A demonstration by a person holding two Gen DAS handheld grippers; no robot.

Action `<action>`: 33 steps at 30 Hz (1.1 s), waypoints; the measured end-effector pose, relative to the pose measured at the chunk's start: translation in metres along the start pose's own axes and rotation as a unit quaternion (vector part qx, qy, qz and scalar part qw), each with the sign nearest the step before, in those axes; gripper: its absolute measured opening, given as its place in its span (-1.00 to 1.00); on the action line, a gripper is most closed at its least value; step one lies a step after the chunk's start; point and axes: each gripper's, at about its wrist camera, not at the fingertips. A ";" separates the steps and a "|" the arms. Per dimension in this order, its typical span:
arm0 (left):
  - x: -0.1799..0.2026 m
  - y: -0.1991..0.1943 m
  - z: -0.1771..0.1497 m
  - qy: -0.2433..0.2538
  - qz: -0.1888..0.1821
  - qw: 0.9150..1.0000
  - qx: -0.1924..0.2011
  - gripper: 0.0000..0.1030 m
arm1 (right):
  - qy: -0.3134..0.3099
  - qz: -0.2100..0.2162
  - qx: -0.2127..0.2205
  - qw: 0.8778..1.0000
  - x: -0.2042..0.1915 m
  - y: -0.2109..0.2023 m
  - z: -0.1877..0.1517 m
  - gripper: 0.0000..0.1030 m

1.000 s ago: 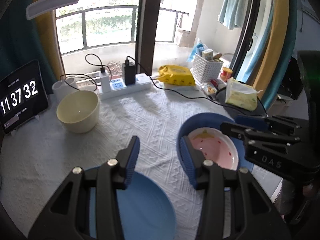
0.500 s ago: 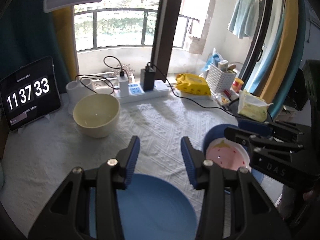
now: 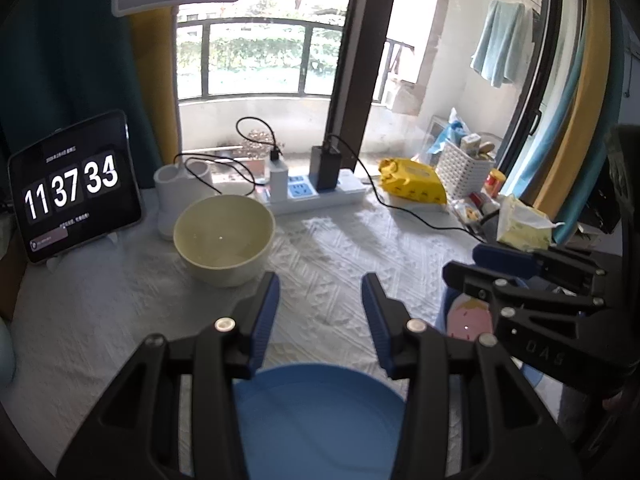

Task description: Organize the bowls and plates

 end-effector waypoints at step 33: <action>-0.065 0.065 0.004 -0.034 0.055 0.998 -0.010 -0.14 | 0.018 0.049 0.006 0.999 -0.010 0.060 0.038 -0.28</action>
Point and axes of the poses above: each gripper's, at about its wrist camera, not at the fingertips, and y roughly the way its jaws point, x to its right, z to its top, and after that the axes turned 12 degrees about z, right-handed
